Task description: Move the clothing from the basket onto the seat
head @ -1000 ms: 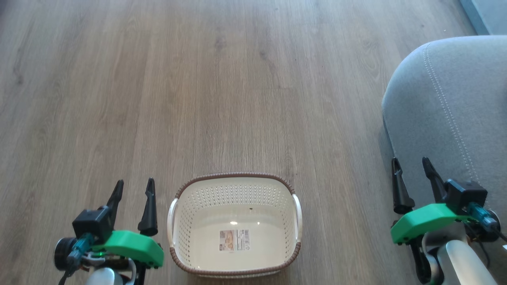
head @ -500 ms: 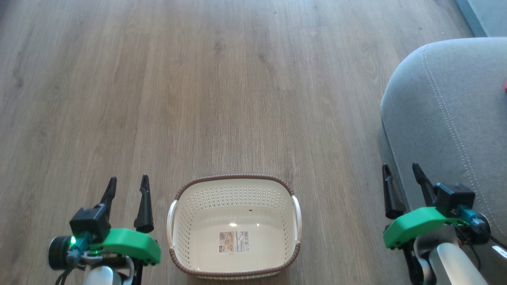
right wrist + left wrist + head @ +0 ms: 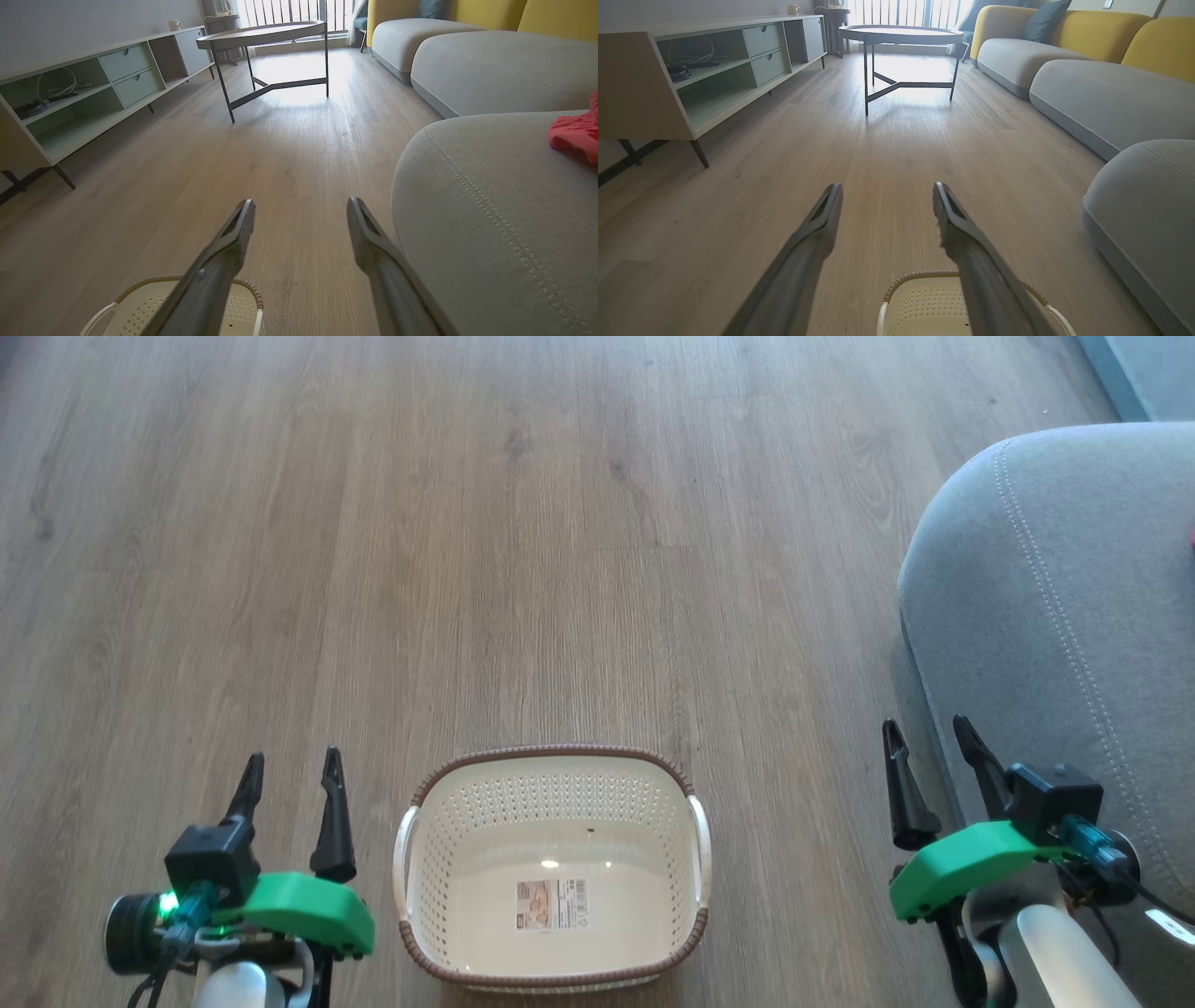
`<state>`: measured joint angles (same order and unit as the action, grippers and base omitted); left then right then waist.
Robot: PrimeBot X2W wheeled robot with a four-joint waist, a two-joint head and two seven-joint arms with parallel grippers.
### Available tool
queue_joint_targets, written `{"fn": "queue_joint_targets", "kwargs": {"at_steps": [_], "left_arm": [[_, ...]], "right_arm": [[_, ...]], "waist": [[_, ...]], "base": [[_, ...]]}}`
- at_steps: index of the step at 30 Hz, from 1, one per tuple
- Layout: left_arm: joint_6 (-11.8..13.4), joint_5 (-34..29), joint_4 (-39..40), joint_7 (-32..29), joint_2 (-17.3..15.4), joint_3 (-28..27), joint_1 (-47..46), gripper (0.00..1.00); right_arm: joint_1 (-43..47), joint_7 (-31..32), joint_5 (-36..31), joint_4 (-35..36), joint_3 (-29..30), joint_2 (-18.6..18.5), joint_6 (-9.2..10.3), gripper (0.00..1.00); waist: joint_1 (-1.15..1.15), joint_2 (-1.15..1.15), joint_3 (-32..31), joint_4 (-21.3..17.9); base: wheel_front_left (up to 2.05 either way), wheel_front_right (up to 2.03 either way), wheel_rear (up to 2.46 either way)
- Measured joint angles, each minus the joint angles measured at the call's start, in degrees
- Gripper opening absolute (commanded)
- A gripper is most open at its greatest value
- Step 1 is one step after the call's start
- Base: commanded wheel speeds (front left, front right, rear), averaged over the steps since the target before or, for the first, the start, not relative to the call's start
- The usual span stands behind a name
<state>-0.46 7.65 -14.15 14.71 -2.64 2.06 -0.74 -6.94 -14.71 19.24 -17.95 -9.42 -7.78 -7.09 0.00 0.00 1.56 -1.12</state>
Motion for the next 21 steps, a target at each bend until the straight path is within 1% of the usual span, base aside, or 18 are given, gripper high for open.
{"fn": "queue_joint_targets", "kwargs": {"at_steps": [9,10,16,21], "left_arm": [[-0.03,0.58,-0.03,0.00,0.00,-0.26,0.00,1.00],[-0.05,1.36,-0.32,0.00,0.00,-0.35,0.00,0.00],[-0.03,2.26,-4.79,-0.54,0.04,-0.31,2.66,0.00],[-0.12,5.46,-5.03,-1.36,0.07,-0.41,2.95,0.00]], "right_arm": [[0.00,0.00,0.00,-0.01,-0.15,0.00,0.00,1.00],[0.00,0.00,0.00,-0.02,-0.15,0.02,0.00,0.00],[2.74,0.11,0.37,-3.61,-0.44,0.27,0.00,0.00],[3.36,1.09,3.31,-3.58,-0.16,0.43,0.00,0.00]], "waist": [[0.00,0.00,0.23,-0.15],[0.00,0.00,0.12,-0.15],[0.00,0.00,-0.02,-0.09],[0.00,0.00,-0.08,-0.04]], "base": [[0.00,0.00,0.00],[0.00,0.00,0.00],[0.00,0.00,0.00],[0.00,0.00,0.00]]}}
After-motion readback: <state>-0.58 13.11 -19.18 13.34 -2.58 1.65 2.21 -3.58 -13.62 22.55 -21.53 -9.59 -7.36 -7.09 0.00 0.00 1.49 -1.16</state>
